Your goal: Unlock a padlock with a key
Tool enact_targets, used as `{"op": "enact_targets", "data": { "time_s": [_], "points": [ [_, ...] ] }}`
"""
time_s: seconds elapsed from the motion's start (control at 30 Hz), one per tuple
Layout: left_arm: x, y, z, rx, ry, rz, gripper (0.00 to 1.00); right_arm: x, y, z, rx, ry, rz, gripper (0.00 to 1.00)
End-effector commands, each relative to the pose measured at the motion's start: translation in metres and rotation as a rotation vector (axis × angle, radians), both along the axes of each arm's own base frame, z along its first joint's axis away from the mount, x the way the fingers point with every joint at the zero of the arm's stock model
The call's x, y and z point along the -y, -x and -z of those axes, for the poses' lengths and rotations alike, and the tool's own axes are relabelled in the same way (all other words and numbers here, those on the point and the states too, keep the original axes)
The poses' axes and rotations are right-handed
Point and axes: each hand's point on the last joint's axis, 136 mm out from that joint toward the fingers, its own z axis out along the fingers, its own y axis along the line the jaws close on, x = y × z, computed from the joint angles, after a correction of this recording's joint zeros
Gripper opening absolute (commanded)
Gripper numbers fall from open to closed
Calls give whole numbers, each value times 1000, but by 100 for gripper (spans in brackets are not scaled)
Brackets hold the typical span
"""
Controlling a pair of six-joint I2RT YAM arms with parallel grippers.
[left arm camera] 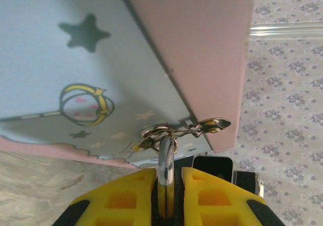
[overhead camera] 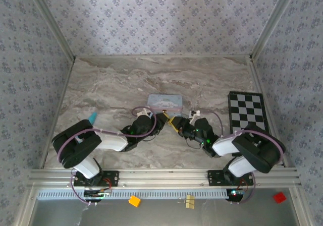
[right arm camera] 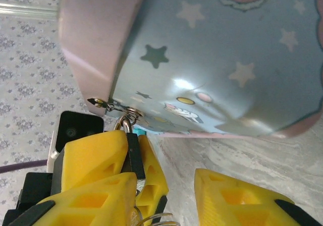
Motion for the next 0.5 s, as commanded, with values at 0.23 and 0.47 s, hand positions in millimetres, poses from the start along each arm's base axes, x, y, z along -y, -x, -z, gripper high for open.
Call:
{"op": "enact_targets", "data": {
  "time_s": [0.23,0.47],
  "points": [
    [21,16,-38,63,89,139,0,-9,11,-26,115,-32,-108,36],
    [17,15,-35,58,83,131,0,-8,13,-33,142,-72,-110,29]
  ]
}}
